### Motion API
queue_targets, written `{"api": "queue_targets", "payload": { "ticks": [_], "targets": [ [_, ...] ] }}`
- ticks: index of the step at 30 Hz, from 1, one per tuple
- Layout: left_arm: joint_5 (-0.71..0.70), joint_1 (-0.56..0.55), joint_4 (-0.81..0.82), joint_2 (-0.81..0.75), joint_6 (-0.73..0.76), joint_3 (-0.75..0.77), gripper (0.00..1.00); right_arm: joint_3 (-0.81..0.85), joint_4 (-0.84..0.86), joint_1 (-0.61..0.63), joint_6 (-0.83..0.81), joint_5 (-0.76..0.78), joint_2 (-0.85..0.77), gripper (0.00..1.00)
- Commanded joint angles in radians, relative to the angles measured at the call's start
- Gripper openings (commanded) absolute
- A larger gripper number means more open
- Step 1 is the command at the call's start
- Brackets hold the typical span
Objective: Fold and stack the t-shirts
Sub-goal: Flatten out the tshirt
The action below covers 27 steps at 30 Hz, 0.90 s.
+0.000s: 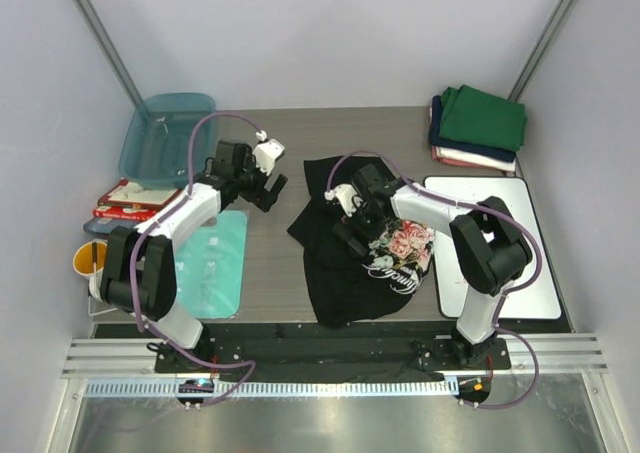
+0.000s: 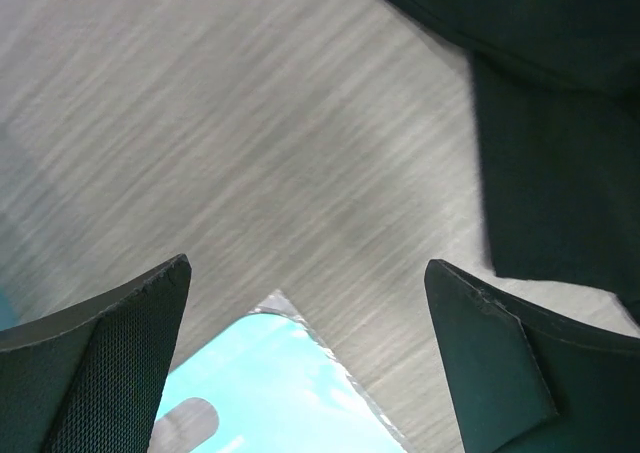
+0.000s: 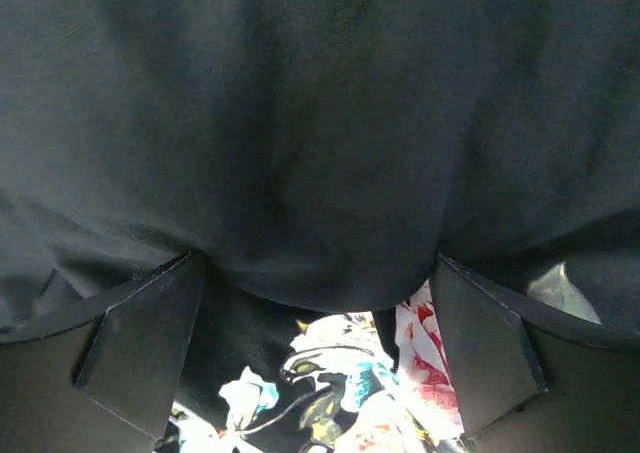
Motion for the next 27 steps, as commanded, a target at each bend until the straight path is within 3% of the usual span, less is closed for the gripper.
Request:
{"api": "queue_targets", "payload": {
  "ticks": [1, 2, 3, 4, 5, 7, 11, 15, 23, 25, 26, 27],
  "targets": [
    [0.048, 0.048, 0.091, -0.039, 0.007, 0.006, 1.00, -0.030, 0.000, 0.042, 0.039, 0.094, 0.034, 0.89],
    [0.051, 0.055, 0.094, -0.042, 0.007, 0.003, 1.00, -0.027, 0.013, 0.042, 0.043, 0.125, 0.065, 0.78],
    [0.056, 0.061, 0.095, -0.044, 0.012, -0.002, 1.00, -0.020, 0.032, 0.042, 0.045, 0.159, 0.079, 0.60],
    [0.056, 0.070, 0.098, -0.047, 0.013, -0.005, 1.00, -0.015, 0.047, 0.042, 0.026, 0.241, 0.094, 0.24],
    [0.056, 0.075, 0.106, -0.050, 0.015, -0.007, 1.00, -0.015, 0.073, 0.045, 0.014, 0.309, 0.102, 0.12],
    [0.056, 0.094, 0.114, -0.053, 0.015, -0.011, 1.00, -0.026, 0.180, 0.050, -0.076, 0.453, 0.097, 0.01],
    [0.055, 0.133, 0.134, -0.062, 0.010, -0.023, 1.00, -0.087, 0.475, 0.093, -0.303, 0.644, 0.074, 0.01],
    [0.038, 0.168, 0.183, -0.064, 0.004, -0.062, 1.00, -0.177, 0.943, 0.169, -0.590, 0.670, 0.037, 0.01],
    [-0.014, 0.219, 0.275, -0.024, 0.007, -0.099, 1.00, -0.354, 1.626, 0.382, -1.110, 0.667, 0.169, 0.02],
    [-0.008, 0.239, 0.275, -0.012, -0.001, -0.097, 1.00, -0.365, 1.717, 0.419, -1.130, 0.682, 0.188, 0.08],
    [0.005, 0.243, 0.275, -0.010, -0.008, -0.097, 1.00, -0.356, 1.788, 0.455, -1.111, 0.699, 0.185, 0.19],
    [0.012, 0.249, 0.275, -0.010, -0.014, -0.097, 1.00, -0.325, 1.813, 0.466, -1.059, 0.763, 0.180, 0.38]
  ]
}}
